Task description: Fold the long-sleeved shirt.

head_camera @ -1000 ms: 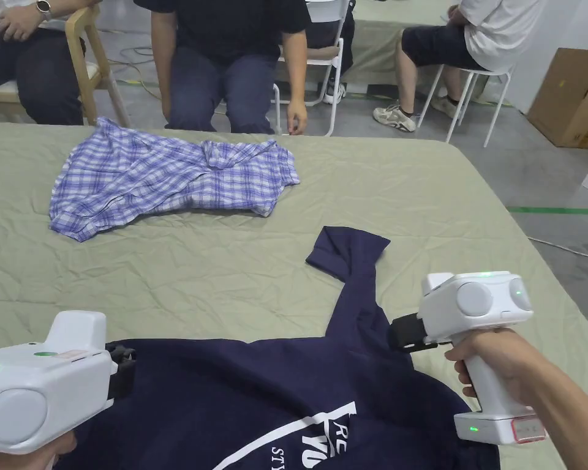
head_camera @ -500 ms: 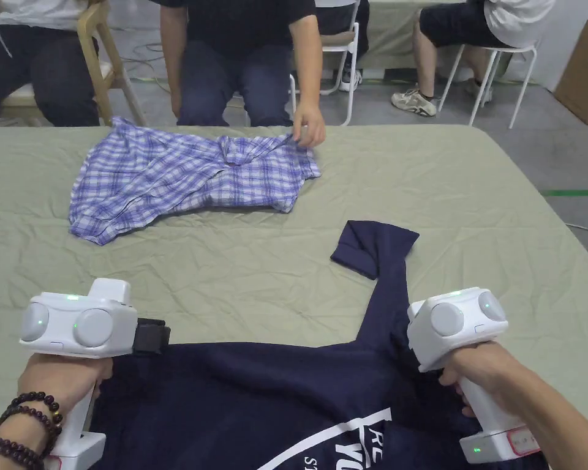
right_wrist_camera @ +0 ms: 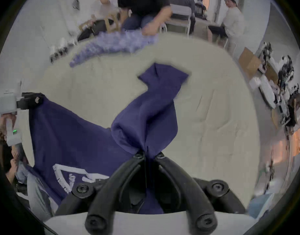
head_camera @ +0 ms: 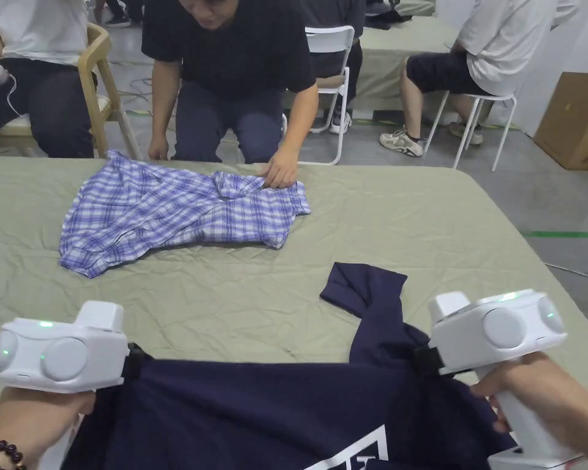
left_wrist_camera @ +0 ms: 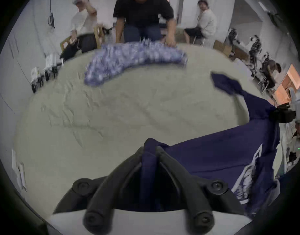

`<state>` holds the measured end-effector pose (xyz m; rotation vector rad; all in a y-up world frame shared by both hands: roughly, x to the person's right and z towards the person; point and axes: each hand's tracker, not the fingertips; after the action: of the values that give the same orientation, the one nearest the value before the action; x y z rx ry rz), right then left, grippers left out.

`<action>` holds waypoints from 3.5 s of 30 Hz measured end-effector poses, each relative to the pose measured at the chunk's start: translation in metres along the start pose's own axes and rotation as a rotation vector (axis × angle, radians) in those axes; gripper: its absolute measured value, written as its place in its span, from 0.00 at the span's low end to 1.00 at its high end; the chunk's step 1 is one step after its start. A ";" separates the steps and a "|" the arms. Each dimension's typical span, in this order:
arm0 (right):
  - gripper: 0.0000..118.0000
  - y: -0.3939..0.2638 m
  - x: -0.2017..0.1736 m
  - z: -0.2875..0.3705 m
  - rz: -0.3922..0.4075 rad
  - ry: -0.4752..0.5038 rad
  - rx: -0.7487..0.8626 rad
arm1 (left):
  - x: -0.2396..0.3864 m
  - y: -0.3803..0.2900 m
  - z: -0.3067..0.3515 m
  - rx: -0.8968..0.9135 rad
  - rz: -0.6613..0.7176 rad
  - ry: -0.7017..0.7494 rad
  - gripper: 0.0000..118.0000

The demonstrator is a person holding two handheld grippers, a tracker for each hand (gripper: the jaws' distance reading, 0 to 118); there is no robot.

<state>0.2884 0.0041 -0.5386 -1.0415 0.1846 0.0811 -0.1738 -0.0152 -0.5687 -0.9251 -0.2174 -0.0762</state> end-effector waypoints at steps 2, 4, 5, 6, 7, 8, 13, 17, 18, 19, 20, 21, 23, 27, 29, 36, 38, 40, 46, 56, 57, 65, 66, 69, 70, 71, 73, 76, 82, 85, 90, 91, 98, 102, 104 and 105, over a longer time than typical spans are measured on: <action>0.04 0.023 -0.002 0.053 0.084 -0.036 0.087 | -0.001 0.025 0.044 0.098 -0.001 -0.009 0.08; 0.04 0.044 -0.002 0.102 0.139 -0.056 0.180 | -0.004 0.052 0.082 0.207 -0.022 -0.010 0.08; 0.04 0.057 -0.001 0.128 0.153 -0.080 0.234 | -0.004 0.069 0.104 0.255 -0.034 -0.014 0.08; 0.04 0.076 -0.002 0.159 0.180 -0.101 0.289 | -0.005 0.087 0.125 0.302 -0.033 -0.020 0.08; 0.04 0.088 -0.002 0.176 0.194 -0.109 0.316 | -0.004 0.102 0.144 0.350 -0.023 -0.026 0.08; 0.04 0.105 -0.001 0.199 0.199 -0.126 0.355 | -0.004 0.121 0.165 0.388 -0.018 -0.046 0.08; 0.04 0.200 0.000 0.294 0.226 -0.241 0.514 | -0.002 0.221 0.241 0.575 -0.042 0.011 0.08; 0.04 0.274 -0.001 0.358 0.193 -0.334 0.642 | -0.003 0.297 0.288 0.673 0.013 0.008 0.08; 0.04 0.289 0.000 0.367 0.195 -0.334 0.656 | -0.003 0.314 0.295 0.692 0.034 0.011 0.08; 0.04 0.304 0.000 0.377 0.187 -0.348 0.676 | -0.002 0.331 0.301 0.693 0.024 0.021 0.08; 0.04 0.317 -0.002 0.387 0.172 -0.378 0.693 | -0.002 0.348 0.309 0.702 0.038 0.030 0.08; 0.04 0.327 -0.003 0.395 0.153 -0.392 0.713 | -0.002 0.360 0.314 0.722 0.052 0.037 0.08; 0.04 0.345 -0.004 0.409 0.133 -0.397 0.746 | 0.005 0.380 0.328 0.744 0.064 0.047 0.08; 0.04 0.370 -0.011 0.430 0.120 -0.452 0.806 | 0.019 0.413 0.347 0.780 0.052 0.135 0.08; 0.04 0.379 -0.012 0.438 0.131 -0.480 0.826 | 0.021 0.425 0.358 0.798 0.058 0.136 0.08; 0.04 0.388 -0.008 0.453 0.086 -0.497 0.902 | 0.034 0.432 0.387 0.864 0.023 0.150 0.08; 0.04 0.384 -0.005 0.444 0.080 -0.482 0.888 | 0.036 0.425 0.378 0.852 -0.001 0.158 0.08; 0.04 0.375 -0.002 0.426 0.080 -0.460 0.851 | 0.034 0.413 0.362 0.817 0.002 0.159 0.08; 0.04 0.333 0.007 0.324 0.073 -0.410 0.678 | 0.027 0.359 0.271 0.665 0.021 0.129 0.08; 0.04 0.245 0.025 0.153 0.012 -0.272 0.450 | 0.018 0.252 0.126 0.431 0.100 0.057 0.08; 0.04 0.236 0.026 0.144 0.014 -0.266 0.422 | 0.019 0.242 0.119 0.414 0.098 0.059 0.08; 0.04 0.149 0.019 0.156 0.043 -0.200 0.429 | 0.019 0.152 0.128 0.399 0.056 -0.001 0.08; 0.04 0.135 0.014 0.162 0.051 -0.193 0.428 | 0.021 0.138 0.132 0.400 0.053 -0.004 0.08; 0.04 0.082 0.000 0.172 0.101 -0.178 0.403 | 0.027 0.087 0.145 0.379 0.006 0.006 0.08; 0.04 0.064 -0.006 0.173 0.107 -0.170 0.395 | 0.031 0.066 0.149 0.372 -0.015 0.018 0.08; 0.04 0.043 -0.010 0.174 0.116 -0.163 0.376 | 0.031 0.047 0.151 0.362 -0.024 0.019 0.08; 0.04 0.001 -0.018 0.169 0.120 -0.144 0.344 | 0.034 0.004 0.155 0.331 -0.021 0.014 0.08; 0.04 -0.066 -0.033 0.152 0.171 -0.118 0.230 | 0.036 -0.059 0.149 0.230 -0.023 -0.007 0.08; 0.04 -0.197 -0.054 0.094 0.254 0.003 -0.099 | 0.034 -0.174 0.125 -0.064 -0.074 -0.063 0.08; 0.04 -0.247 -0.063 0.086 0.264 0.076 -0.223 | 0.029 -0.214 0.132 -0.150 -0.066 -0.089 0.08; 0.04 -0.289 -0.082 0.082 0.316 0.185 -0.402 | 0.024 -0.247 0.138 -0.259 -0.085 -0.097 0.08; 0.04 -0.292 -0.084 0.078 0.336 0.189 -0.413 | 0.026 -0.251 0.137 -0.268 -0.094 -0.099 0.08; 0.92 -0.272 -0.074 0.081 0.272 0.107 -0.311 | 0.025 -0.231 0.130 -0.168 -0.069 -0.098 0.89; 0.88 -0.223 -0.051 0.114 0.200 0.066 -0.154 | 0.032 -0.189 0.144 -0.041 -0.061 -0.101 0.86; 0.81 -0.189 -0.039 0.117 0.139 0.031 -0.084 | 0.036 -0.158 0.149 0.030 -0.054 -0.095 0.83; 0.58 -0.170 -0.034 0.115 0.119 0.010 -0.044 | 0.039 -0.143 0.146 0.065 -0.065 -0.092 0.70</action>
<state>0.2938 0.0181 -0.3313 -1.0749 0.2546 0.1886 -0.1809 0.0165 -0.3630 -0.8574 -0.3341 -0.0864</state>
